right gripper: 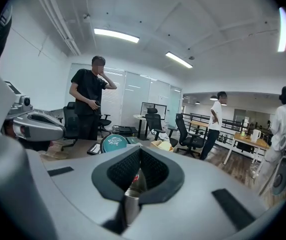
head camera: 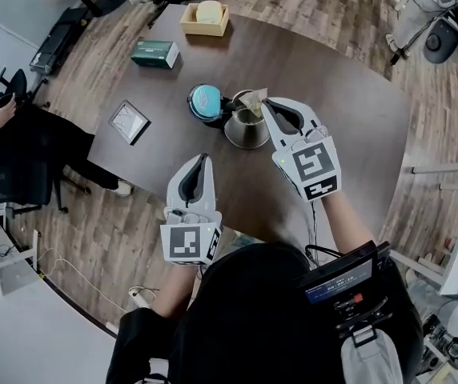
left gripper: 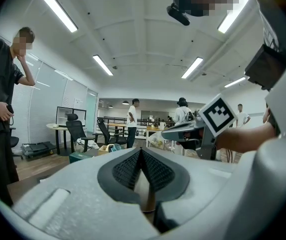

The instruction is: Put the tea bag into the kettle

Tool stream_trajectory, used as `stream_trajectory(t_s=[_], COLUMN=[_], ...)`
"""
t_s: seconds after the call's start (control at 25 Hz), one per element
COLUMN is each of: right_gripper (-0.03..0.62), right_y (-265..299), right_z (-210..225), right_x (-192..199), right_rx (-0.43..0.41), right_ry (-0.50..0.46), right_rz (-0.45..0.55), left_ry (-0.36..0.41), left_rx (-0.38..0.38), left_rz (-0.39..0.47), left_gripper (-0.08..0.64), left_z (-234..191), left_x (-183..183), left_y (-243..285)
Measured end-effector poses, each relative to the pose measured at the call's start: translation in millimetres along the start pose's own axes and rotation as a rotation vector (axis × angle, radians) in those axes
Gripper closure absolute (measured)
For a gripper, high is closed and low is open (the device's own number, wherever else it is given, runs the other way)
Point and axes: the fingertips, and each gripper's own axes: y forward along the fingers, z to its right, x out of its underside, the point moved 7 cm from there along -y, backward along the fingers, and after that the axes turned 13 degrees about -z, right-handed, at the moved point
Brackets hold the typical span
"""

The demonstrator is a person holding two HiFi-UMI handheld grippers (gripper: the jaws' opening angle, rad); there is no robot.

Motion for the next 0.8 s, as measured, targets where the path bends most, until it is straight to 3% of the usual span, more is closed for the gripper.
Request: stream_trajectory(t_s=[0.24,0.8], right_gripper=[0.584,0.584], right_y=[22,61], right_z=[-5,-4], right_x=[19,58], right_rx=[0.001,-0.035], right_ry=[-0.025,0.024], right_rz=[-0.050,-0.149], left_ry=[-0.009,-0.032], left_rx=[-0.013,-0.029], left_rz=[-0.020,-0.068], left_gripper=[0.557,0.557], left_z=[-5,-9], left_x=[6,18], left_y=[4,20])
